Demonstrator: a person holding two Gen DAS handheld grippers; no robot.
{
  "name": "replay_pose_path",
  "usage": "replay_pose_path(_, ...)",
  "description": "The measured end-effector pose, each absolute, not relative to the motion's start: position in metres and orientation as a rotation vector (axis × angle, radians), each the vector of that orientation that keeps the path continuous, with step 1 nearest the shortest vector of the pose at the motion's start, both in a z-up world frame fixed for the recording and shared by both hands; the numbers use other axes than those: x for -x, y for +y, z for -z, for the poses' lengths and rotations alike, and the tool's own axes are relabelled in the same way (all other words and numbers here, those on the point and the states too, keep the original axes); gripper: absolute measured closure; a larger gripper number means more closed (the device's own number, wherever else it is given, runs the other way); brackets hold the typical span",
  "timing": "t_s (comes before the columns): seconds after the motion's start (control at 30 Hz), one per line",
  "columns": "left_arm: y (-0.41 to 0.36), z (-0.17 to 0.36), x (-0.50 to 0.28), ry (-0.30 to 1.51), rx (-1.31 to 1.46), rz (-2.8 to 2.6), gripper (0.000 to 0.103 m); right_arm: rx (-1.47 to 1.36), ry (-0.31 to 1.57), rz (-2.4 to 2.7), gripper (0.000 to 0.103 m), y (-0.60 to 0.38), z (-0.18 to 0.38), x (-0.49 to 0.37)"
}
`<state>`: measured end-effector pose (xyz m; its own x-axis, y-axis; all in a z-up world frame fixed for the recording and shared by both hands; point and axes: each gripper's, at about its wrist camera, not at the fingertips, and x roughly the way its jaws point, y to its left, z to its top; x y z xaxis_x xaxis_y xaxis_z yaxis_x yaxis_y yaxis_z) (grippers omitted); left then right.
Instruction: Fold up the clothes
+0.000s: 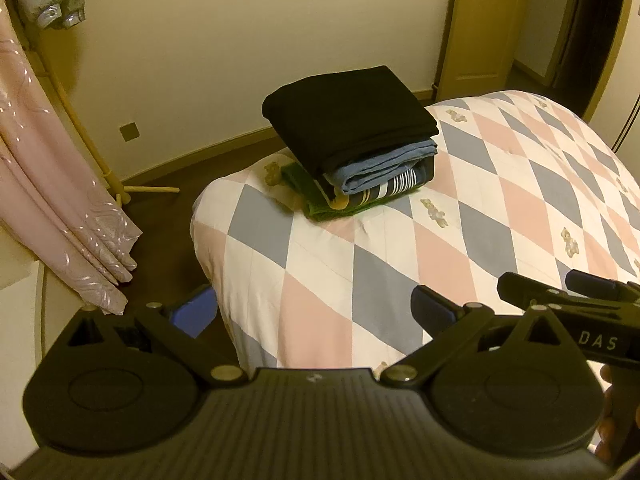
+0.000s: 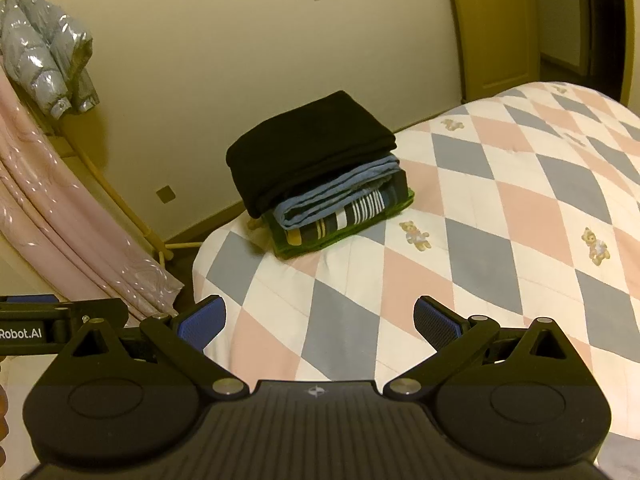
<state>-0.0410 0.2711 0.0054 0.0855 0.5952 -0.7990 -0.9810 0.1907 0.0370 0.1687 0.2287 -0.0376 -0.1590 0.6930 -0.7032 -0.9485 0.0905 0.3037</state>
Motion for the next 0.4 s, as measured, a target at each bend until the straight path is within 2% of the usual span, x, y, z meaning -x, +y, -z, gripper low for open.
replay_pose_path(0.4,0.255,-0.017,0.042,0.757,0.583,-1.271,0.001,0.354,0.870,-1.501,0.000,0.213,0.027,-0.168)
